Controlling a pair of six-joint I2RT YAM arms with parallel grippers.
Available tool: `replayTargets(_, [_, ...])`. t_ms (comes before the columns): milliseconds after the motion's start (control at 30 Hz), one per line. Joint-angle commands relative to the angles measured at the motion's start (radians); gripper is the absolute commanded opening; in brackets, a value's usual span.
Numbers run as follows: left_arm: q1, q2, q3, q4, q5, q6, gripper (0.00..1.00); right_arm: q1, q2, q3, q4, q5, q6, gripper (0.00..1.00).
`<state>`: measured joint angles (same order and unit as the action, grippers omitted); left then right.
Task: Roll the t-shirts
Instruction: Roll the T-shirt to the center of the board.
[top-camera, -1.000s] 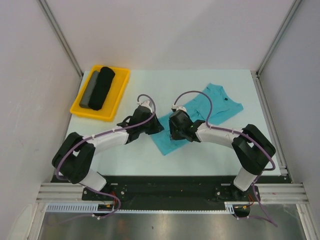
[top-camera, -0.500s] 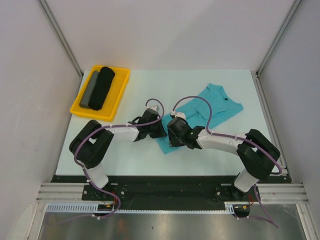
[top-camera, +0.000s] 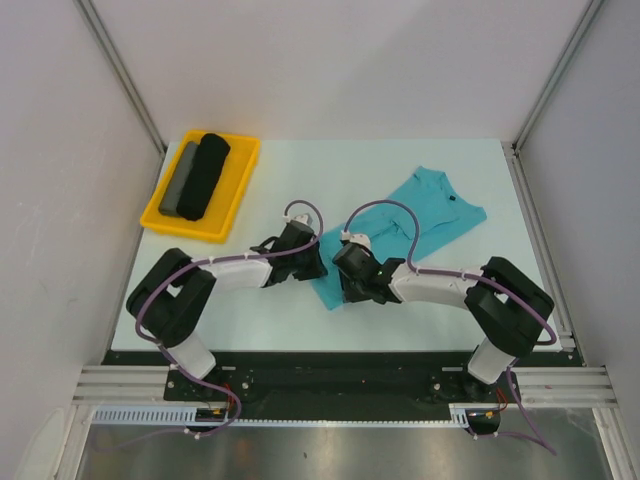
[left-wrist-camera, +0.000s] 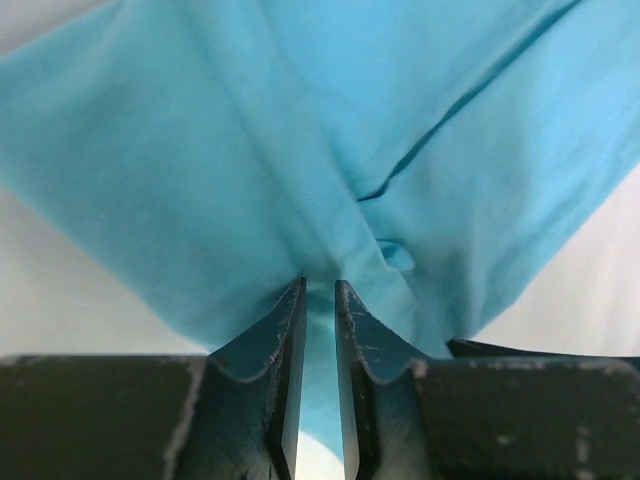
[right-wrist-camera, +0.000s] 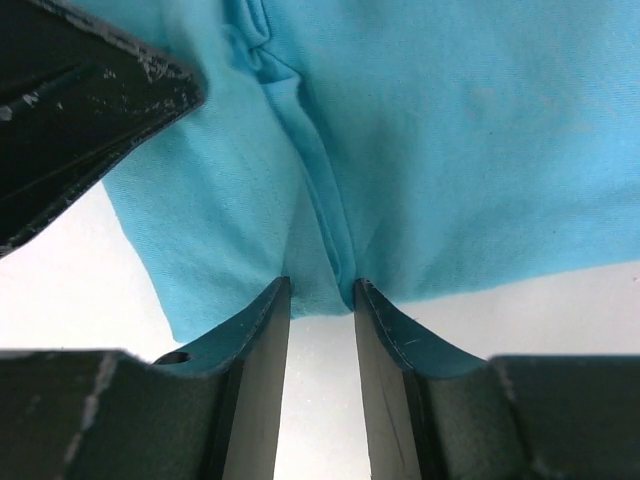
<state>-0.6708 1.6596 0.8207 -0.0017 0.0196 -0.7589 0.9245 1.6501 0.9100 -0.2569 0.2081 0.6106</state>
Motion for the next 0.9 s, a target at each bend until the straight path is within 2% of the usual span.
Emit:
replayTargets(0, [0.013, -0.043, -0.025, -0.003, -0.037, 0.003, 0.24, 0.025, -0.025, 0.000, -0.028, 0.076, 0.003, 0.37])
replayTargets(167, [0.050, -0.076, -0.025, -0.005, -0.029, 0.020, 0.24, 0.028, -0.110, 0.000, -0.071, 0.115, -0.014, 0.39])
replayTargets(267, [0.080, -0.138, -0.046, -0.003, -0.029, 0.018, 0.34, 0.043, -0.170, 0.013, -0.065, 0.116, -0.034, 0.41])
replayTargets(367, [0.123, -0.179, -0.060, -0.001, 0.000, 0.015, 0.38, 0.077, -0.171, 0.046, -0.055, 0.120, -0.063, 0.41])
replayTargets(567, [0.206, -0.167, -0.074, 0.042, 0.023, 0.003, 0.37, 0.125, -0.029, 0.170, -0.033, 0.128, -0.095, 0.36])
replayTargets(767, [0.250, -0.054, -0.025, 0.106, 0.049, 0.003, 0.35, 0.103, 0.106, 0.201, -0.033, 0.131, -0.080, 0.30])
replayTargets(867, [0.257, 0.018, 0.018, 0.115, 0.075, 0.009, 0.30, 0.114, 0.152, 0.199, -0.071, 0.146, -0.063, 0.26])
